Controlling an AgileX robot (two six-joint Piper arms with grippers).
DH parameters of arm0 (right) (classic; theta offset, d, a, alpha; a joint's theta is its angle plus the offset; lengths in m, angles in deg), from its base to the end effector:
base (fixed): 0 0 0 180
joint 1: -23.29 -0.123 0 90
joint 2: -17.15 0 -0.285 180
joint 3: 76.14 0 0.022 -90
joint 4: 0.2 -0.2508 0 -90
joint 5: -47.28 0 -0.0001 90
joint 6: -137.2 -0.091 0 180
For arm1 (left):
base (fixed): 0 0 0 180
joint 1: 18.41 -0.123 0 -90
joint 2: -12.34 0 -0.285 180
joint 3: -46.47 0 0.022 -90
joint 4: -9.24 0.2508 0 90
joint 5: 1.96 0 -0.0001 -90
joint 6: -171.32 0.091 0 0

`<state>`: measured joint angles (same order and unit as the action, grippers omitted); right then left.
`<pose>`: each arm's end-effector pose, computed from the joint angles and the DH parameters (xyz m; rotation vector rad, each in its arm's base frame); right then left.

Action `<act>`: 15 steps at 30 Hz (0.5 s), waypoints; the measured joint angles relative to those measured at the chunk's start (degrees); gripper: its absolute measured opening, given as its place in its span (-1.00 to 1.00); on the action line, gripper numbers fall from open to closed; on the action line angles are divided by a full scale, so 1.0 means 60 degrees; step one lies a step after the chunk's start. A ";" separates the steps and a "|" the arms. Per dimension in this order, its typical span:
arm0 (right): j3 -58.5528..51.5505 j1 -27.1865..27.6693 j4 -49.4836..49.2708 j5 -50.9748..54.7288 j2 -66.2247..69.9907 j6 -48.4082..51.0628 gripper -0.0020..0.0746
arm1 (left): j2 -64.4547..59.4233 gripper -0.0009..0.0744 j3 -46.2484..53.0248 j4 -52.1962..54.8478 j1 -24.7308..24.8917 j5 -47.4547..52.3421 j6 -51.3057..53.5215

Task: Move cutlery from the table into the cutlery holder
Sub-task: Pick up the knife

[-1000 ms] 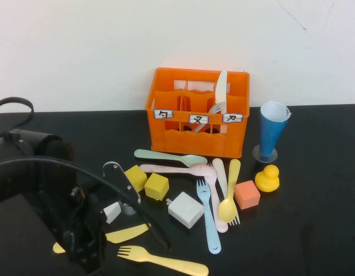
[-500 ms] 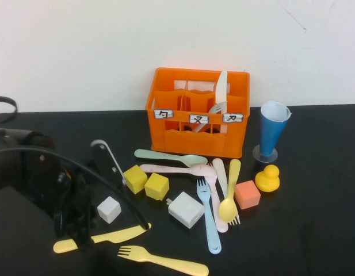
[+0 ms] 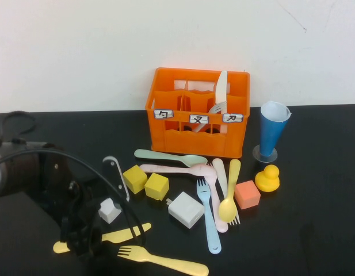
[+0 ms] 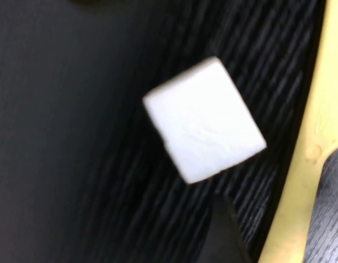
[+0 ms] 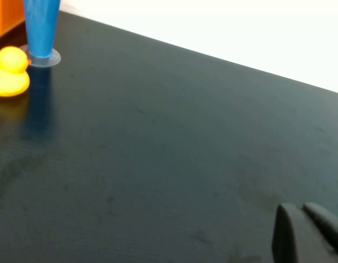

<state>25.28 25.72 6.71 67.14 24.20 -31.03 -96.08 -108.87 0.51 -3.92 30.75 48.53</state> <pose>0.0530 -0.0060 0.1749 -0.2262 1.8345 -0.2904 0.2991 -0.0850 0.1503 1.5437 2.4261 -0.0014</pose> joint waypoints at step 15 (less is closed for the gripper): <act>0.0000 0.0000 0.0000 0.0000 0.0000 0.0000 -0.95 | -0.0699 0.09 -0.0154 0.0024 0.0000 0.0228 0.0263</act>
<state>25.28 25.72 6.71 67.14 24.20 -31.03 -100.28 -109.80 0.66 -3.92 32.11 50.10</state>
